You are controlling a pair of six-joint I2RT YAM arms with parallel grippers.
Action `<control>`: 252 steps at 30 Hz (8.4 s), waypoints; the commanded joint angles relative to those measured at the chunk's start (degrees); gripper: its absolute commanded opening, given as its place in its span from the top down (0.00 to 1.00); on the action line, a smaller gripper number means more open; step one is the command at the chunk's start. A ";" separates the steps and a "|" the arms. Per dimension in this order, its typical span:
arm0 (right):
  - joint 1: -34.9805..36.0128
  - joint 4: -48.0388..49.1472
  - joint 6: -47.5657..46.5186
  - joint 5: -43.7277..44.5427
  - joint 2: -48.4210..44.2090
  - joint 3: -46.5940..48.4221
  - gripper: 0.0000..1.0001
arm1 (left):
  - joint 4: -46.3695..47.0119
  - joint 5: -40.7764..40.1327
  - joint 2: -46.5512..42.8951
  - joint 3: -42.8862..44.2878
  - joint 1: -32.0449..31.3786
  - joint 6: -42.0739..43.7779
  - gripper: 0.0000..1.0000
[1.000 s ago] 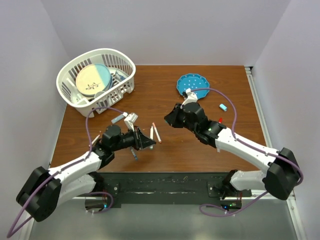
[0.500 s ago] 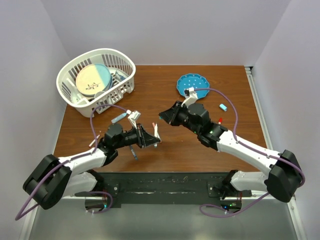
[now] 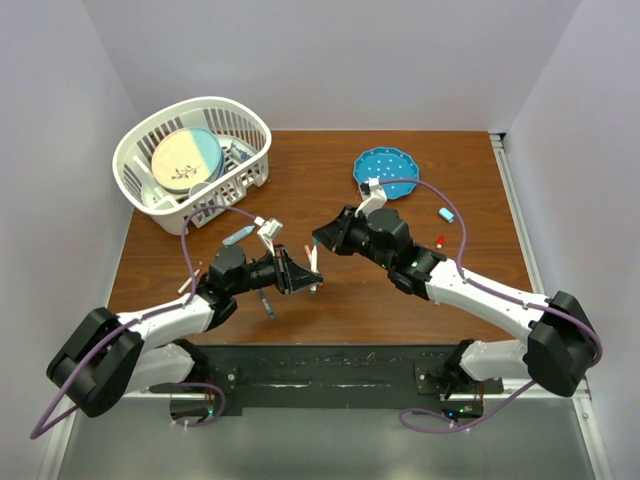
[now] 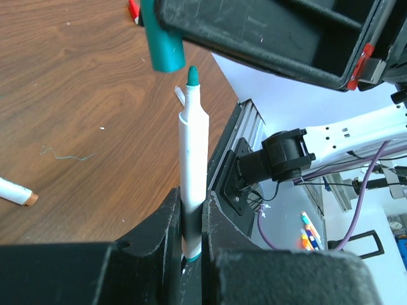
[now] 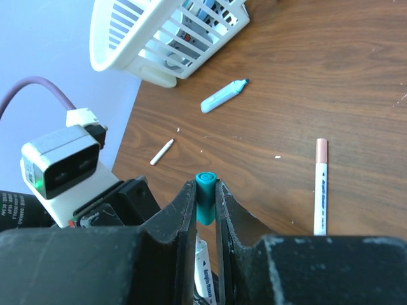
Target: Insert the pens into the pen caps
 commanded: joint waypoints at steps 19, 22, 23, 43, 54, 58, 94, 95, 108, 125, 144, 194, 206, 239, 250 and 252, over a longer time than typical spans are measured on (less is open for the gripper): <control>1.18 0.55 -2.14 2.69 -1.56 1.10 1.00 | 1.95 0.63 -0.45 0.66 -0.28 1.59 1.00; 1.09 0.55 -2.40 2.69 -1.73 1.19 1.00 | 1.95 0.63 -0.45 0.31 -0.28 1.59 1.00; 1.09 0.55 -2.32 2.69 -1.73 1.27 1.00 | 2.03 0.63 -0.45 0.22 -0.20 1.59 1.00; 1.09 -0.86 -4.07 2.78 -0.94 4.61 1.00 | 3.71 2.04 0.52 -0.48 -0.20 1.50 1.00; 1.09 -0.94 -3.98 1.90 -2.88 2.07 1.00 | 2.92 1.60 0.87 0.48 -0.20 1.85 1.00; 1.09 -1.03 -4.07 1.63 -3.49 1.28 1.00 | 2.21 1.42 0.78 1.01 -0.20 2.20 1.00; 7.41 5.47 -0.56 -1.44 -5.51 -9.53 1.00 | 8.36 0.19 1.40 2.85 -0.11 -1.48 1.00; 7.68 5.82 -0.21 -1.62 -6.21 -10.14 1.00 | 8.62 0.02 1.22 3.20 0.07 -1.49 1.00; 9.35 0.47 -0.65 -9.36 -15.44 -15.78 1.00 | 4.32 -2.09 -3.17 4.52 0.77 5.19 1.00; 15.33 -12.45 -2.32 0.14 -8.51 -7.52 1.00 | -11.32 -7.45 -0.71 12.61 0.68 16.35 1.00; 14.11 -22.38 -12.68 15.25 -13.52 6.80 0.33 | -12.38 -0.87 -8.44 8.22 0.60 18.56 1.00; 11.73 -19.22 -8.90 -16.82 -3.66 0.58 1.00 | 5.90 3.79 -4.32 9.89 8.06 12.32 1.00; 17.52 -14.04 -3.99 -17.80 -1.38 -8.12 1.00 | 0.11 0.55 -1.50 14.80 8.24 15.99 1.00; 19.46 -37.86 -22.00 -27.72 -2.71 1.09 1.00 | -14.67 11.44 -3.00 20.96 12.72 24.45 1.00; 11.23 -35.40 -15.05 0.92 -4.90 15.13 1.00 | -22.82 14.09 -7.47 18.59 12.37 24.78 0.61; 7.97 -35.13 -16.20 0.67 -4.55 17.87 1.00 | -28.45 13.46 -11.16 17.89 12.28 26.11 0.44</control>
